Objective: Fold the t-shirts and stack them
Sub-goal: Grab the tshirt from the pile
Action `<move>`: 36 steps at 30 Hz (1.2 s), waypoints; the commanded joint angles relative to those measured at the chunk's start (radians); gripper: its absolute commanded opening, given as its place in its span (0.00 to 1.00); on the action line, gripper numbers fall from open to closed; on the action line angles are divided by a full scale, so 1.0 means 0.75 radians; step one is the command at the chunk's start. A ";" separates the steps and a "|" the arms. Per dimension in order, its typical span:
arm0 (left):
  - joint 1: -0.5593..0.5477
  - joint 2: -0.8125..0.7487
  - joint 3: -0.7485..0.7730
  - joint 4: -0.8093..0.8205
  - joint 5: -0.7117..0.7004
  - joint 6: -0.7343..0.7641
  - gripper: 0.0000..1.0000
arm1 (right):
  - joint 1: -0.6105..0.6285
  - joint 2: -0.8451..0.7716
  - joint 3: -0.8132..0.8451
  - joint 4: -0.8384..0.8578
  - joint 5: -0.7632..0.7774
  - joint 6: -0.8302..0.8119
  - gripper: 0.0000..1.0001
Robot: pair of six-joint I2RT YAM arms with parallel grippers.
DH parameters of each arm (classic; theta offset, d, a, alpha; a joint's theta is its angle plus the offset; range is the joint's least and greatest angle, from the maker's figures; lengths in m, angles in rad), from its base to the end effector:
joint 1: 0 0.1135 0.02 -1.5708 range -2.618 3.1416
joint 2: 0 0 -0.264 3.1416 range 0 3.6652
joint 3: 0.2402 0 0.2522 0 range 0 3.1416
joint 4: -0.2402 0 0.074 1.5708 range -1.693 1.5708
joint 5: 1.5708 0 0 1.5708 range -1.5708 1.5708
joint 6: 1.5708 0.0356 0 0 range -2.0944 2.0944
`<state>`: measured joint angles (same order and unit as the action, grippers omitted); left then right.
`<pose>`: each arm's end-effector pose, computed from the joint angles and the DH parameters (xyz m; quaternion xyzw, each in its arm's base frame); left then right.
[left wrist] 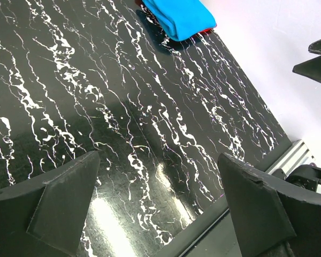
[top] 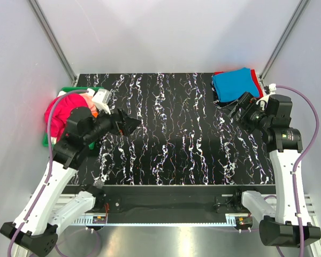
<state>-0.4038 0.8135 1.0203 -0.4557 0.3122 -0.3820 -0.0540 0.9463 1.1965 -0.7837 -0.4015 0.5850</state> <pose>0.1526 -0.0771 0.3878 0.1039 0.7787 -0.3455 0.5132 0.1805 0.0042 0.3922 0.1735 0.8390 0.2946 0.4233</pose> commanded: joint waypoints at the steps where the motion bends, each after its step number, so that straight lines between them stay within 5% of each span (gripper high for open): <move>1: 0.002 0.001 -0.002 0.025 -0.113 -0.014 0.99 | 0.004 -0.014 0.010 0.014 0.030 0.032 0.99; 4: 0.017 -0.003 -0.019 0.008 -0.567 -0.047 0.99 | 0.004 -0.014 0.000 0.018 0.057 0.058 1.00; 8: 0.421 0.148 0.104 -0.051 -0.439 -0.210 0.99 | 0.004 -0.077 -0.057 0.104 0.051 0.067 1.00; 15: 0.730 0.412 0.247 -0.295 -0.801 -0.523 0.99 | 0.019 -0.094 -0.067 0.127 0.067 0.106 1.00; 19: 0.939 0.502 0.141 -0.182 -0.744 -0.583 0.95 | 0.045 -0.063 -0.100 0.176 -0.017 0.165 1.00; 22: 1.029 0.706 0.191 0.049 -0.508 -0.328 0.90 | 0.066 -0.063 -0.094 0.178 -0.031 0.153 1.00; 29: 1.058 1.132 0.435 -0.102 -0.422 -0.366 0.79 | 0.107 -0.090 -0.039 0.163 0.016 0.085 1.00; 32: 1.052 1.151 0.460 -0.102 -0.388 -0.352 0.57 | 0.127 -0.090 -0.039 0.155 0.022 0.065 1.00; 33: 1.052 1.137 0.492 -0.102 -0.382 -0.338 0.47 | 0.127 -0.090 -0.041 0.155 0.024 0.059 1.00; 34: 1.048 1.126 0.515 -0.104 -0.377 -0.313 0.25 | 0.129 -0.088 -0.045 0.151 0.026 0.059 1.00; 36: 1.040 1.071 0.603 -0.112 -0.347 -0.290 0.09 | 0.131 -0.082 -0.043 0.155 0.006 0.061 1.00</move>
<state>0.3855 1.7073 1.3476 -0.5732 -0.0147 -0.6365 0.0360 0.8921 1.1255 -0.6994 -0.3847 0.6537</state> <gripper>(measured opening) 0.156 0.994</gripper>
